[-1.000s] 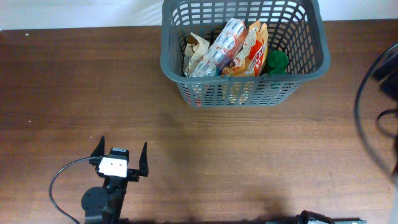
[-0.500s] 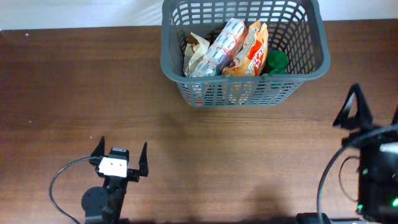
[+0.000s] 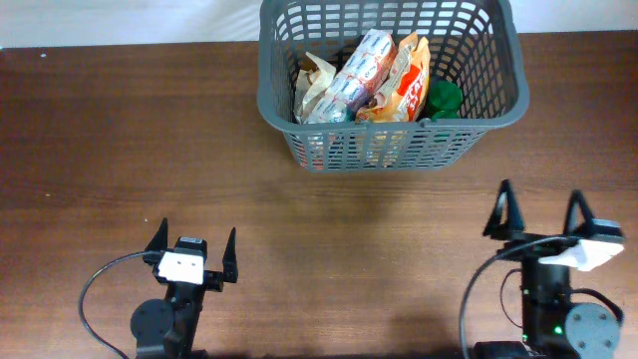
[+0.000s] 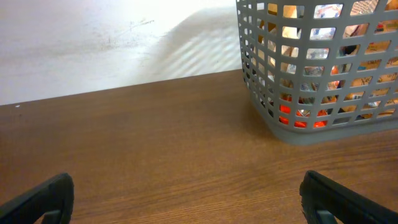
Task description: Pack container
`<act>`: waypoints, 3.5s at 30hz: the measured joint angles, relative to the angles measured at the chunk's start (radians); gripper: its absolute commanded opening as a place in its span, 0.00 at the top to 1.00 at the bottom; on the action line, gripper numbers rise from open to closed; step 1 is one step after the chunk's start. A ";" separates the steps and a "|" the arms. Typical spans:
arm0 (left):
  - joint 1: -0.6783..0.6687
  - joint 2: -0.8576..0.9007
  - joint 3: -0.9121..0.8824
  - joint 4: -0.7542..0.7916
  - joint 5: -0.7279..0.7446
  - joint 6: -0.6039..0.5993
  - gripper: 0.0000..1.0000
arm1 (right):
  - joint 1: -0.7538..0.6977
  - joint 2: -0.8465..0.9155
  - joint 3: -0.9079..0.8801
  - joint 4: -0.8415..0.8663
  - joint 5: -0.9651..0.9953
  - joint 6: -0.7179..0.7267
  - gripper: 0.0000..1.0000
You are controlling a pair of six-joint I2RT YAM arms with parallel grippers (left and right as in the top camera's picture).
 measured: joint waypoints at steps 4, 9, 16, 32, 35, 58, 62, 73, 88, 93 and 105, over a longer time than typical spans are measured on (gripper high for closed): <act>0.000 0.000 0.000 0.000 0.000 0.000 0.01 | 0.000 -0.005 -0.064 0.004 -0.032 -0.040 0.01; 0.000 0.000 0.000 0.000 0.000 0.000 0.01 | 0.000 -0.005 -0.111 0.025 -0.047 -0.061 0.01; 0.000 0.000 0.000 0.000 0.000 0.000 0.01 | 0.000 -0.015 -0.172 0.036 -0.051 -0.066 0.01; 0.000 0.000 0.000 0.000 0.000 0.000 0.01 | 0.000 -0.035 -0.292 0.039 -0.052 -0.072 0.01; 0.000 0.000 0.000 0.000 0.000 0.000 0.01 | 0.000 -0.068 -0.319 0.036 -0.054 -0.074 0.01; 0.000 0.000 0.000 0.000 0.000 0.000 0.01 | 0.000 -0.197 -0.418 0.024 -0.054 -0.077 0.01; 0.000 0.000 0.000 0.000 0.000 0.000 0.01 | 0.000 -0.197 -0.418 0.024 -0.055 -0.076 0.01; 0.000 0.000 0.000 0.000 0.000 0.000 0.01 | 0.000 -0.197 -0.418 0.024 -0.056 -0.077 0.01; 0.000 0.000 0.000 0.000 0.000 0.000 0.01 | 0.000 -0.197 -0.418 0.024 -0.058 -0.078 0.01; 0.000 0.000 0.000 0.000 0.000 0.000 0.01 | 0.000 -0.197 -0.418 0.024 -0.058 -0.077 0.01; 0.000 0.000 0.000 0.000 0.000 0.000 0.01 | 0.000 -0.197 -0.418 0.024 -0.058 -0.077 0.01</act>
